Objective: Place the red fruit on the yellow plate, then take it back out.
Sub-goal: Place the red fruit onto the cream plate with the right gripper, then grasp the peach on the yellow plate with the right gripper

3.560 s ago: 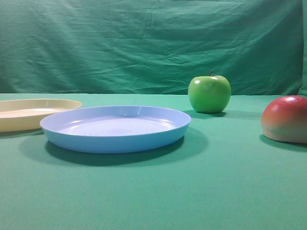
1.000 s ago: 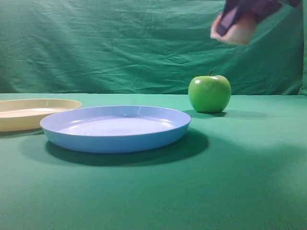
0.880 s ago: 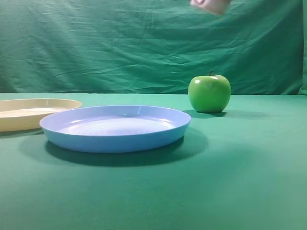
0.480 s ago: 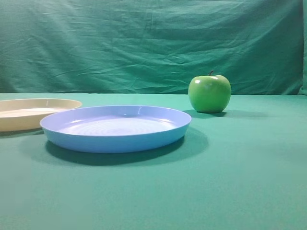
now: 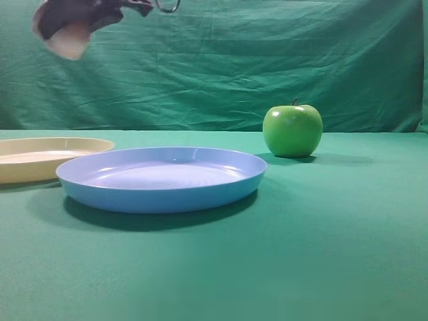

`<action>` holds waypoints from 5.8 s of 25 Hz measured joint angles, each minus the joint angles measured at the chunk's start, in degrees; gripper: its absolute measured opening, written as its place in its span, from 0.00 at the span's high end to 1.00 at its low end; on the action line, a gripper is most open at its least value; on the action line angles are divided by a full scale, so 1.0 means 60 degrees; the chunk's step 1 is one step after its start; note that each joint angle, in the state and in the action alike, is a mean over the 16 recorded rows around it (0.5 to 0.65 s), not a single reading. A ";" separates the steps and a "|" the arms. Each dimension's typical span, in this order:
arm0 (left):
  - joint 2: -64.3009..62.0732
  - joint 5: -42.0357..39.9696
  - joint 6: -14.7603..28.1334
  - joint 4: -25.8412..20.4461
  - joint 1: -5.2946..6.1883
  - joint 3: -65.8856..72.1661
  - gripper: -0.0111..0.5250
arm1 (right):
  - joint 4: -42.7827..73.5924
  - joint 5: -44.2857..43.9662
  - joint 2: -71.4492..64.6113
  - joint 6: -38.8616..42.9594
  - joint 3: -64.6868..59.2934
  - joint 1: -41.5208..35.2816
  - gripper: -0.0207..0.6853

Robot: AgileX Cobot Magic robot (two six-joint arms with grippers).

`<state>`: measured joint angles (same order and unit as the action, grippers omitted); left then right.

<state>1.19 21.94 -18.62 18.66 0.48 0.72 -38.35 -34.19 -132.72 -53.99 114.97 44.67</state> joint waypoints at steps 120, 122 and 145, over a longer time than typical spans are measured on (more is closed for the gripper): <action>0.0000 0.0000 0.0000 0.0000 0.0000 0.0000 0.98 | 0.9677 0.2150 2.2203 1.2766 -1.8506 -0.6500 0.97; 0.0000 0.0000 0.0000 0.0000 0.0000 0.0000 0.98 | 0.9656 0.2403 2.2224 1.2749 -1.8809 -0.6547 0.97; 0.0000 0.0000 0.0000 0.0000 0.0000 0.0000 0.98 | 0.6828 0.2107 2.2227 0.9452 -1.9409 -0.6579 0.97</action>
<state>1.19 21.94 -18.62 18.66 0.48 0.72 2.62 -21.55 0.64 2.72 -1.49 5.20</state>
